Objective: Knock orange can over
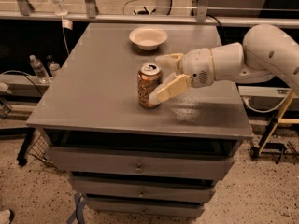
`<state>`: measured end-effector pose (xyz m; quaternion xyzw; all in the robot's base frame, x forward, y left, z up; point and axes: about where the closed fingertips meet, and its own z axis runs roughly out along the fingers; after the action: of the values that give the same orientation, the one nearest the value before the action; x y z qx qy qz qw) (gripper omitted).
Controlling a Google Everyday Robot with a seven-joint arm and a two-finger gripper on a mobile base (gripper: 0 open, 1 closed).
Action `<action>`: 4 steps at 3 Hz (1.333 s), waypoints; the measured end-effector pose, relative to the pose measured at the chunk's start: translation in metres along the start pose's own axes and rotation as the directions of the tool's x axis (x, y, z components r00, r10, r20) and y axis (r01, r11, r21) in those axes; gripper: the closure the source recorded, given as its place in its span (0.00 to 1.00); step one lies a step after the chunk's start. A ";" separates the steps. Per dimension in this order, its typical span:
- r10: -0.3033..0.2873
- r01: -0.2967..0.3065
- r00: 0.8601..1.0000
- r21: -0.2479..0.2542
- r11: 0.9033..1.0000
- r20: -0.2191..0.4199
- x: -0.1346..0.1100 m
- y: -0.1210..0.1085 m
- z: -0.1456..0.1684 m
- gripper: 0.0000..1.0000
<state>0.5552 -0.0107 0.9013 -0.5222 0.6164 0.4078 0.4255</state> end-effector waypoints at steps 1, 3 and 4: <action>0.000 0.000 1.000 -0.010 1.000 0.004 0.000 0.001 0.003 0.00; 0.018 -0.017 1.000 -0.041 0.999 0.014 0.003 0.004 0.015 0.49; 0.021 -0.021 1.000 -0.039 0.999 0.018 0.002 0.002 0.014 0.72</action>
Offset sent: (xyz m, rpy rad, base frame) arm -0.0018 0.0116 -0.0080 0.0184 0.0288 0.0311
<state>0.5538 0.0018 0.8951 -0.5200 0.6098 0.4289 0.4168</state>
